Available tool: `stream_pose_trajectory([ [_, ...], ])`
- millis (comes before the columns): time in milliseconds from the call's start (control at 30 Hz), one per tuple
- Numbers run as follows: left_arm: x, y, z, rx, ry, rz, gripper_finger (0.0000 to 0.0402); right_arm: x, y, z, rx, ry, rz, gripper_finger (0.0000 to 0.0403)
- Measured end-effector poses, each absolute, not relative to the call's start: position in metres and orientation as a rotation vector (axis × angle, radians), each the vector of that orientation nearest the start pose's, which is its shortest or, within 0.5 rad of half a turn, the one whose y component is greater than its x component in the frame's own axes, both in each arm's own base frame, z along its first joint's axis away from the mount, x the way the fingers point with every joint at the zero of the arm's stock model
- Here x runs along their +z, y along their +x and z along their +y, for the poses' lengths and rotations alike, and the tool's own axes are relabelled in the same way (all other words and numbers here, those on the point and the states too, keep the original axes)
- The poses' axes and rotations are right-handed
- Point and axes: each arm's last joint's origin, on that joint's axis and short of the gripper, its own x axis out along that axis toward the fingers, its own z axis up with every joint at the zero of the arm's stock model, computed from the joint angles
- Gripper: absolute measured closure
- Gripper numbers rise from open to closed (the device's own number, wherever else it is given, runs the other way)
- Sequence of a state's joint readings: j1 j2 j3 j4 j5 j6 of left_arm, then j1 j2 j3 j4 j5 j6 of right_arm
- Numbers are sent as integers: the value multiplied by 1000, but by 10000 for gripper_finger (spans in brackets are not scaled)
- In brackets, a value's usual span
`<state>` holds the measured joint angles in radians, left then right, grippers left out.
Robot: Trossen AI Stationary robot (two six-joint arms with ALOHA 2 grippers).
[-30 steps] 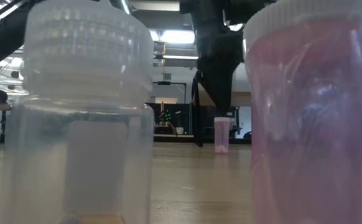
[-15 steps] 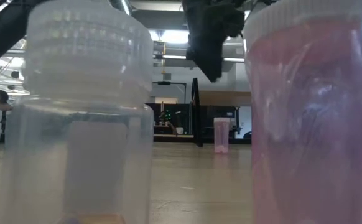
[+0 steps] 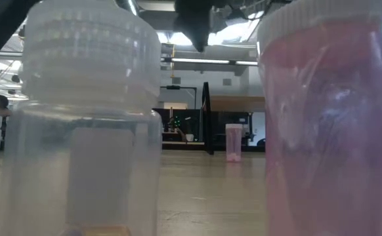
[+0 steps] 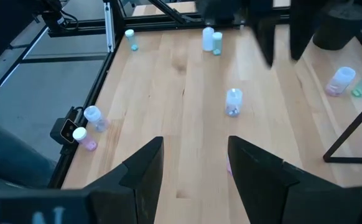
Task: Pick and place medicine bottles onto shelf by color
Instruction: Adjust the middle transparent pill bottle
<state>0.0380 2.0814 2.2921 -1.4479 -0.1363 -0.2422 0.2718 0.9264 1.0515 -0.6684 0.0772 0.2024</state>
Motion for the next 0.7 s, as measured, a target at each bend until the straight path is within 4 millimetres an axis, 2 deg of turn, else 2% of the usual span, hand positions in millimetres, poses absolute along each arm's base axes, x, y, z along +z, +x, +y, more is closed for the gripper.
stream_pose_trajectory([
  [133,368,390,11,381,-127,1191,262,355,174,46,134,104,555,221],
  [367,382,363,-6,395,-149,1160,262,354,173,46,133,101,562,221],
  [467,379,352,-13,442,-141,1139,263,354,173,46,133,101,562,221],
  [700,355,328,-25,529,-164,1129,263,354,173,46,133,100,562,221],
])
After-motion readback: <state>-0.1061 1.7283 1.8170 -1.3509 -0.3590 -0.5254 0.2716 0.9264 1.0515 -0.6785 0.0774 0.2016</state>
